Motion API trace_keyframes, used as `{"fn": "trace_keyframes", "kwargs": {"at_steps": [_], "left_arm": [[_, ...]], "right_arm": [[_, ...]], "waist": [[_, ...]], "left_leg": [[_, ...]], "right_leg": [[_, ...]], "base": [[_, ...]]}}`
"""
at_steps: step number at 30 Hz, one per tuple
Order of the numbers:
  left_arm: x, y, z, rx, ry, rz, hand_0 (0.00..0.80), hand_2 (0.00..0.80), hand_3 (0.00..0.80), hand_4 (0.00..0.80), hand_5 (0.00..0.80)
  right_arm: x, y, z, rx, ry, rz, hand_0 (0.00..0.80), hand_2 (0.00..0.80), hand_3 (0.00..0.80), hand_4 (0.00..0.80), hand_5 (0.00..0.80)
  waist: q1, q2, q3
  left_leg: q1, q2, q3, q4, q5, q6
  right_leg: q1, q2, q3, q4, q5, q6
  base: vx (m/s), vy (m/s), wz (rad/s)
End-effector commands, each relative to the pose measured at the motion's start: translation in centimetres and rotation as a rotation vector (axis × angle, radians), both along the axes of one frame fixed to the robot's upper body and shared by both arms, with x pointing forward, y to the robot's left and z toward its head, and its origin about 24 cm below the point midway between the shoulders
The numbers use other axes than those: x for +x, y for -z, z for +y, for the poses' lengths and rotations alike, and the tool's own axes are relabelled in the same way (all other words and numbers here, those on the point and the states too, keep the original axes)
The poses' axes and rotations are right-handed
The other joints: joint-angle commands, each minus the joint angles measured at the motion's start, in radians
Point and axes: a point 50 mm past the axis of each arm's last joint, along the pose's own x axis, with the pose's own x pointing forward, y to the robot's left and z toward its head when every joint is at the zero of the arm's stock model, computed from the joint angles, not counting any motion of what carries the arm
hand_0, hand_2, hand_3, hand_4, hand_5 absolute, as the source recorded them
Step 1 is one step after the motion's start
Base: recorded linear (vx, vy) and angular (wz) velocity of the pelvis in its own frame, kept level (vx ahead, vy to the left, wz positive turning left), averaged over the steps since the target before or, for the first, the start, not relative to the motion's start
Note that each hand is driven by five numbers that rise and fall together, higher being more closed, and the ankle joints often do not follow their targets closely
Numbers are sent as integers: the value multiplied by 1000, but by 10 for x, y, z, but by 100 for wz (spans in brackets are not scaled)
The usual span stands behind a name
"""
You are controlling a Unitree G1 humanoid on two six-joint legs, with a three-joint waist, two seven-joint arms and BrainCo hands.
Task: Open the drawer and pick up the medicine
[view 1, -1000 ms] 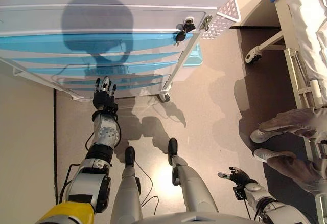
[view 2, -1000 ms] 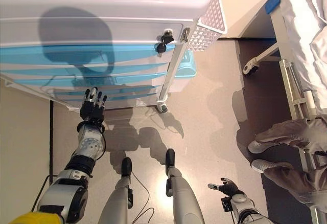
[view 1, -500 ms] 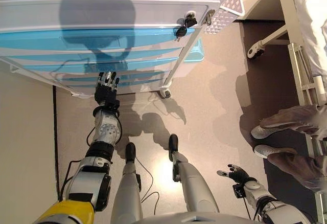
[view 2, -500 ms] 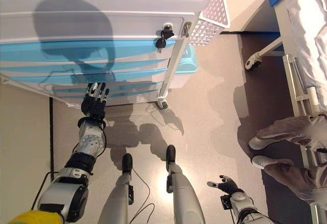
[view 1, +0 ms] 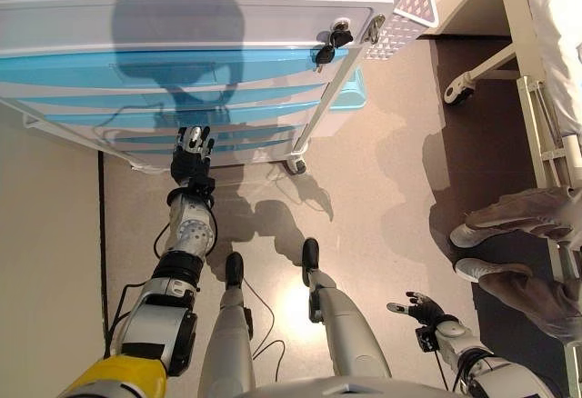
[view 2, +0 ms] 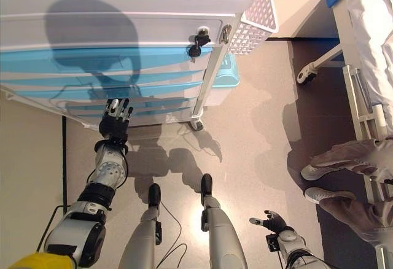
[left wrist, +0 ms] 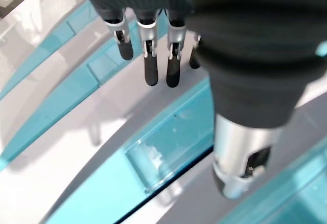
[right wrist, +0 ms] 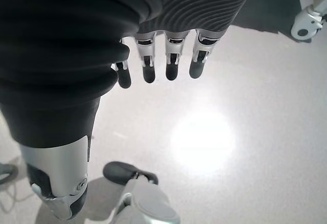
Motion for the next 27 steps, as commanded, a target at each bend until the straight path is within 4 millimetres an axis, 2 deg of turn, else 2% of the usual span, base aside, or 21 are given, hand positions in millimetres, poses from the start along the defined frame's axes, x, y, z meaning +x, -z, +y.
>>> {"fn": "trace_keyframes", "kwargs": {"at_steps": [1,14,22,24,25,26,27], "left_arm": [[13,-59,-5,44,50,-242,0,0,0,0,0],[13,-63,1,57,21,-245,0,0,0,0,0],[17,-83,8,91,-3,-291,0,0,0,0,0],[17,-83,8,92,-3,-292,195,195,195,195,195],[16,-83,8,96,-4,-289,223,223,223,223,223],[17,-84,8,96,-4,-293,210,210,210,210,210],[16,-85,8,98,-4,-299,163,163,163,163,163]], "right_arm": [[-19,0,-22,-63,-9,54,0,0,0,0,0],[-22,1,-24,-65,-3,61,0,0,0,0,0],[-23,1,-25,-69,-3,68,0,0,0,0,0],[-23,1,-25,-69,-3,67,0,0,0,0,0],[-23,1,-25,-68,-1,68,0,0,0,0,0],[-23,1,-26,-69,-1,66,0,0,0,0,0],[-23,1,-25,-68,-3,68,0,0,0,0,0]], "waist": [[-33,22,-60],[-37,22,-70],[-42,25,-74],[-42,26,-74],[-41,26,-74],[-40,27,-74],[-40,27,-75]], "left_leg": [[-92,-48,-44,90,-61,41],[-94,-46,-46,90,-60,39],[-96,-44,-45,92,-60,39],[-97,-44,-45,92,-60,39],[-98,-44,-45,93,-59,39],[-98,-44,-44,93,-59,39],[-98,-45,-45,94,-60,40]], "right_leg": [[-9,4,5,16,5,42],[-9,5,10,15,4,42],[-12,7,12,13,5,42],[-12,7,13,15,4,41],[-14,8,14,19,4,41],[-14,8,14,19,3,41],[-13,8,14,20,3,40]], "base": [[0,0,0],[0,0,0],[0,0,0],[0,0,0],[0,0,0],[0,0,0],[0,0,0]]}}
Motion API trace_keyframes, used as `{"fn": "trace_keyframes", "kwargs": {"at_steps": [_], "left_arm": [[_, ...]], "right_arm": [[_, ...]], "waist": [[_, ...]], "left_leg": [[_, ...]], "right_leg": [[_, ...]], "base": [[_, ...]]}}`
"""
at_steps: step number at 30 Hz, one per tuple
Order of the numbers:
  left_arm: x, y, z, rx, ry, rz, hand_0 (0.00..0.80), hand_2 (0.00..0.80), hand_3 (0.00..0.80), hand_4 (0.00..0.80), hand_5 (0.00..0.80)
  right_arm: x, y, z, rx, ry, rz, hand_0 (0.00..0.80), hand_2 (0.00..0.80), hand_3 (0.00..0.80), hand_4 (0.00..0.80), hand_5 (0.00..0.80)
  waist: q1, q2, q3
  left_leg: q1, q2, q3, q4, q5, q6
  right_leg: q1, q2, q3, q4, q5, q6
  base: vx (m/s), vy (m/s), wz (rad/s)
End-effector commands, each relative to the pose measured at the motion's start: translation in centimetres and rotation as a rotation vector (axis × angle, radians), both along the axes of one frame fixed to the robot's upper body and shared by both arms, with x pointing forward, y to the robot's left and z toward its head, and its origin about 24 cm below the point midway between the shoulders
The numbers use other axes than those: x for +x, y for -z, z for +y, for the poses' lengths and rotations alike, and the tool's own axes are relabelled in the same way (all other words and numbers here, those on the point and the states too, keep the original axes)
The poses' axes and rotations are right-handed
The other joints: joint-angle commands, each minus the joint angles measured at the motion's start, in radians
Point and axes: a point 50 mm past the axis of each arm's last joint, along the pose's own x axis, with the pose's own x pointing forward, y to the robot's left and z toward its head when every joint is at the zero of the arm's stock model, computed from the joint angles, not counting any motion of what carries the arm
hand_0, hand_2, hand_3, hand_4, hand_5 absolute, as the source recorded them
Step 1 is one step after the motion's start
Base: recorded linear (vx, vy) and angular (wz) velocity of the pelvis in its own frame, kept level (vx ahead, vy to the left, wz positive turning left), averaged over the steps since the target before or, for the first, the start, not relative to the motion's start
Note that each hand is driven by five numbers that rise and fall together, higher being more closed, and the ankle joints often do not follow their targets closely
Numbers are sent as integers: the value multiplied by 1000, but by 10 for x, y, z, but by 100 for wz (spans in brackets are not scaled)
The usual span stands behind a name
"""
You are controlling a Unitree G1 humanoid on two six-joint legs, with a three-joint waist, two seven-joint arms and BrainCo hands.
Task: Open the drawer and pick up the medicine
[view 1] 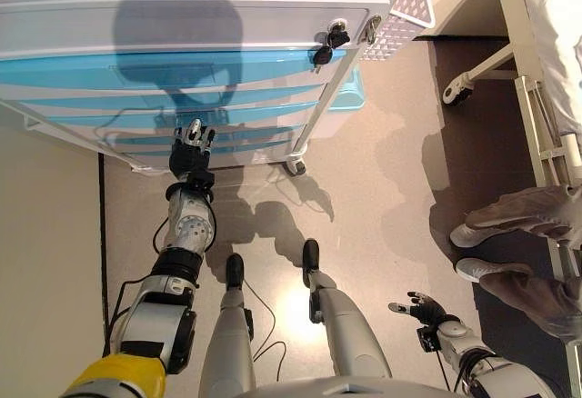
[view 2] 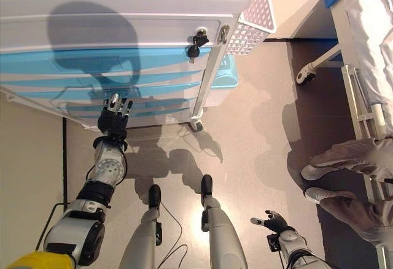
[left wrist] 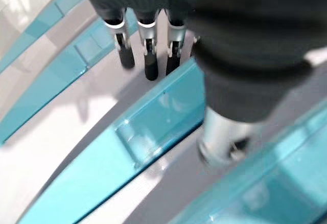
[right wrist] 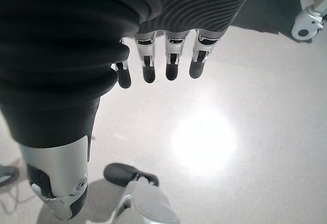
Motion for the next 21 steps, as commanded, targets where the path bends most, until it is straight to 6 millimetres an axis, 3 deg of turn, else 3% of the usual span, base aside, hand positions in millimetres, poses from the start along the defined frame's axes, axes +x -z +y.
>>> {"fn": "trace_keyframes", "kwargs": {"at_steps": [1,2,3,4,21], "left_arm": [[13,-74,7,92,-4,-270,163,163,163,163,163],[13,-74,8,89,-7,-272,493,493,493,493,493],[13,-74,7,89,-7,-272,565,565,565,565,565],[12,-73,8,89,-10,-271,800,800,800,800,800],[8,-70,8,89,-11,-279,800,800,800,800,800]], "right_arm": [[-23,2,-22,-62,-4,67,0,0,0,0,0],[-22,2,-21,-59,-5,64,0,0,0,0,0],[-22,2,-21,-59,-5,64,0,0,0,0,0],[-22,2,-21,-60,-4,64,0,0,0,0,0],[-23,2,-21,-57,-1,70,0,0,0,0,0]], "waist": [[-38,17,-70],[-37,17,-72],[-37,17,-72],[-36,17,-73],[-29,25,-65]], "left_leg": [[-88,-43,-33,86,-61,40],[-88,-43,-33,88,-62,40],[-88,-43,-33,88,-62,40],[-88,-43,-33,88,-62,40],[-85,-46,-32,97,-65,42]], "right_leg": [[-12,11,22,16,2,43],[-11,11,23,17,1,42],[-11,11,22,17,1,42],[-10,11,23,17,1,42],[-8,10,24,26,1,40]], "base": [[-2,-4,5],[-2,-3,3],[-3,-1,3],[0,0,0],[0,0,0]]}}
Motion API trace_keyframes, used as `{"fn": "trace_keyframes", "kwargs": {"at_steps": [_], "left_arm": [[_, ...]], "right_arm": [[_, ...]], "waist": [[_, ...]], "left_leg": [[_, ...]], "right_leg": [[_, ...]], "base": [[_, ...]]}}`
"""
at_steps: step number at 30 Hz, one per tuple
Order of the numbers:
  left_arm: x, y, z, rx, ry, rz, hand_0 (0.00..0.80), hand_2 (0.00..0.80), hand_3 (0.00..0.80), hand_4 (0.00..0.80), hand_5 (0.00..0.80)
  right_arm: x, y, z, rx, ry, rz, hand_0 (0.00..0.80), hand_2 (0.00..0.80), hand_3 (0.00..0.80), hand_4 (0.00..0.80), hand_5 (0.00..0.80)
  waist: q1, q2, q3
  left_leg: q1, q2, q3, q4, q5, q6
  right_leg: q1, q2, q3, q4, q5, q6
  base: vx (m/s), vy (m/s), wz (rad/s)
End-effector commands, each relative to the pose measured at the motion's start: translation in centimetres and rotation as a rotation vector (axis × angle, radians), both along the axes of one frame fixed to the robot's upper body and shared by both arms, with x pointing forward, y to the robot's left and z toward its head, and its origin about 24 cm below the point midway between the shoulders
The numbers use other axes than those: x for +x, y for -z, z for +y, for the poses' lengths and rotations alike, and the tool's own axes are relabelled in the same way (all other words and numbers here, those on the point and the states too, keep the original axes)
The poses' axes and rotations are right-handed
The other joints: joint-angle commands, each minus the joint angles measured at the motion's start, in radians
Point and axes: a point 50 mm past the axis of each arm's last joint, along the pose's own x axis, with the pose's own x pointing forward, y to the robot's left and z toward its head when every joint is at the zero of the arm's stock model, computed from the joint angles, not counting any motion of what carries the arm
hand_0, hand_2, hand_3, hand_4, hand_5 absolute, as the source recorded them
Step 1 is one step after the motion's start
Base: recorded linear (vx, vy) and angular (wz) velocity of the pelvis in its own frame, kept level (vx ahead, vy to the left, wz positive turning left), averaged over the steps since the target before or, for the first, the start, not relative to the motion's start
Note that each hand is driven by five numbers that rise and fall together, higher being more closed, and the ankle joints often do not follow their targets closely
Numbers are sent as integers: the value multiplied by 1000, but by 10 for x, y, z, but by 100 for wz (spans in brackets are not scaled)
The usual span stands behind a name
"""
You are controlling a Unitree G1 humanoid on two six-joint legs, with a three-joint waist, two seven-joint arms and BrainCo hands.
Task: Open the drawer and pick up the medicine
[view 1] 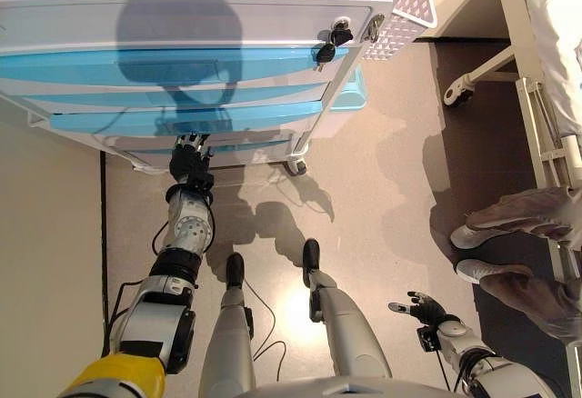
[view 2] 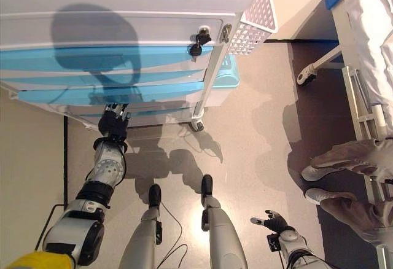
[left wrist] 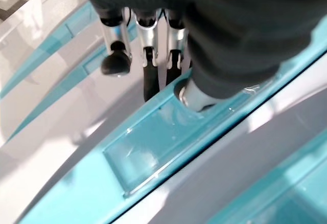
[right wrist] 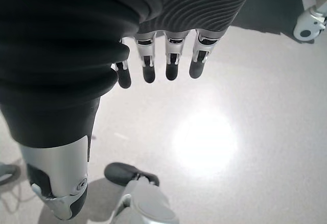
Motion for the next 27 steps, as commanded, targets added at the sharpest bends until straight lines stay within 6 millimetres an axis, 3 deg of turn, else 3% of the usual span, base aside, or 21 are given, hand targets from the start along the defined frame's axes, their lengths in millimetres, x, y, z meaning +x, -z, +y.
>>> {"fn": "trace_keyframes", "kwargs": {"at_steps": [1,27], "left_arm": [[8,-79,7,107,2,-346,800,800,800,800,800],[-8,-62,2,61,32,-364,800,800,800,800,800]], "right_arm": [[-23,3,-21,-58,-3,71,0,0,0,0,0],[-28,5,-20,-42,8,80,0,0,0,0,0]], "waist": [[-28,25,-64],[-3,20,-43]], "left_leg": [[-80,-42,-30,79,-65,43],[-75,-39,-53,92,-52,38]], "right_leg": [[-7,14,25,11,0,40],[-9,19,3,67,-27,27]], "base": [[0,0,0],[-3,-6,1]]}}
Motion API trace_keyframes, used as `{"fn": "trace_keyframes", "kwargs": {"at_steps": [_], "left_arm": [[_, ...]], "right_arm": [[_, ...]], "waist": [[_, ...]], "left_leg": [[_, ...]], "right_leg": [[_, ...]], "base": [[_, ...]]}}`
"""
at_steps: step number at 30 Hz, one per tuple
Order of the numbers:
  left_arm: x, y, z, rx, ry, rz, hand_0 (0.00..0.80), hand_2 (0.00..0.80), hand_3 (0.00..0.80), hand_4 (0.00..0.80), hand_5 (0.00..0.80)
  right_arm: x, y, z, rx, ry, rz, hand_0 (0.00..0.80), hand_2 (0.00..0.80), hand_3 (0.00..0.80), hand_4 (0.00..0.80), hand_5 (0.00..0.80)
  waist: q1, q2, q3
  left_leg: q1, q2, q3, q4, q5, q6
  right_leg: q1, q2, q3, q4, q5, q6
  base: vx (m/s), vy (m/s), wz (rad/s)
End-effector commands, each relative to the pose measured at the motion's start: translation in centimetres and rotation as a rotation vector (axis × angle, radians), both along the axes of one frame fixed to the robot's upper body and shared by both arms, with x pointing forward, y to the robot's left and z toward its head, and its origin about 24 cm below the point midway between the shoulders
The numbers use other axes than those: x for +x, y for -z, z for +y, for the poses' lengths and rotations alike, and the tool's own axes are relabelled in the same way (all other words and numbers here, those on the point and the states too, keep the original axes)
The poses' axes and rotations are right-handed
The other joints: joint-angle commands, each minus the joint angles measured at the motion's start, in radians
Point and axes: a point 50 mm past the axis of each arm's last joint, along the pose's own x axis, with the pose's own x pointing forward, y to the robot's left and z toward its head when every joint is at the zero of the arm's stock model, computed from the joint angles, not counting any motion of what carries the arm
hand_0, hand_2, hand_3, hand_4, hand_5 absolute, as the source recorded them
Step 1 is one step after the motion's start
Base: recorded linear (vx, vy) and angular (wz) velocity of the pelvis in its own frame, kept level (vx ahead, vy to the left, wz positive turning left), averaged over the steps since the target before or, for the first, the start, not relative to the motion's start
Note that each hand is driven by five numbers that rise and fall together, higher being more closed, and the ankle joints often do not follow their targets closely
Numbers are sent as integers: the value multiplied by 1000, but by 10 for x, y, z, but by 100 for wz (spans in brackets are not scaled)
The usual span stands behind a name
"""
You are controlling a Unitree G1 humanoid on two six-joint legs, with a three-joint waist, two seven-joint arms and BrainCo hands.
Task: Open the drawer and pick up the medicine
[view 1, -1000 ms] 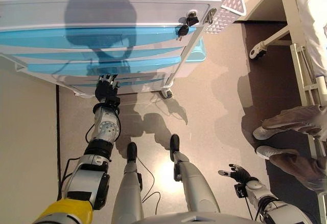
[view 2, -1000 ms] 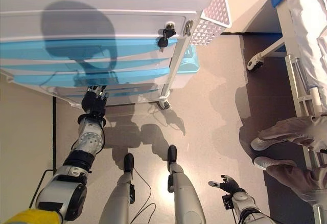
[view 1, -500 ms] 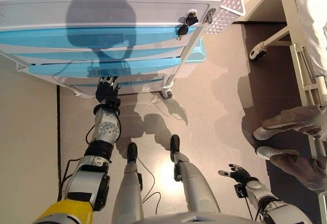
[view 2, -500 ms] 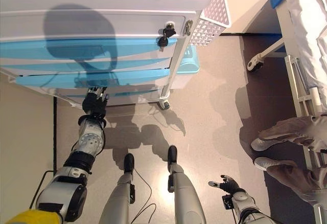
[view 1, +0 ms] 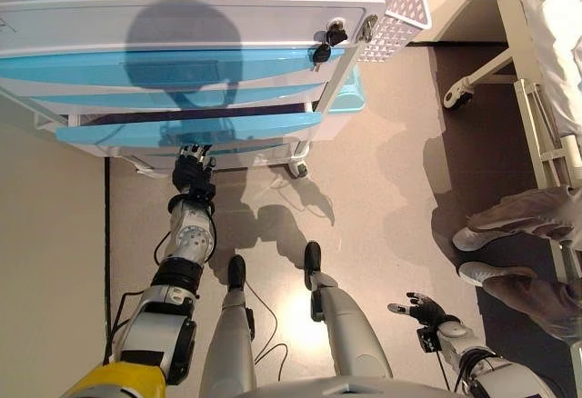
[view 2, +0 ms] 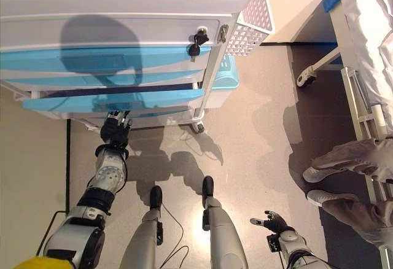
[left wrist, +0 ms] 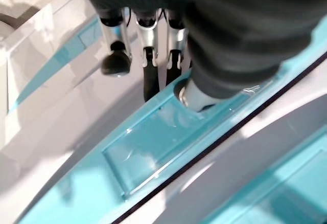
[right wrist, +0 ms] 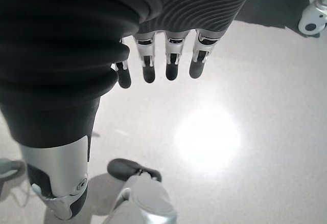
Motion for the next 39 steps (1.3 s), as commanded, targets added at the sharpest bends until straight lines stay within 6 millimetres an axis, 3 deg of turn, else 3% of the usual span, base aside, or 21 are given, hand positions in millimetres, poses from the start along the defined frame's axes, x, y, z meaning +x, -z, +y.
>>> {"fn": "trace_keyframes", "kwargs": {"at_steps": [1,13,26,39], "left_arm": [[5,-80,3,75,28,-400,800,800,800,800,800],[-5,-72,2,71,44,-397,800,800,800,800,800],[-27,-35,1,35,73,-311,800,800,800,800,800],[-54,-8,12,22,87,-235,800,800,800,800,800]], "right_arm": [[-27,4,-20,-54,17,73,0,0,0,0,0],[-30,6,-18,-48,7,84,0,0,0,0,0],[-33,6,-20,-56,25,94,0,0,0,0,0],[-34,7,-19,-52,21,102,0,0,0,0,0]], "waist": [[-5,11,-48],[30,16,-37],[91,27,-16],[149,30,3]], "left_leg": [[-89,-39,-46,84,-51,38],[-84,-42,-92,99,-38,21],[-68,-54,-180,111,-17,6],[-61,-77,-233,94,4,14]], "right_leg": [[-7,23,9,22,-4,27],[-16,20,-39,123,-67,11],[26,5,-136,186,-131,-10],[48,-13,-190,187,-140,-6]], "base": [[-19,-30,7],[-12,-52,13],[-4,-50,21],[-1,-9,14]]}}
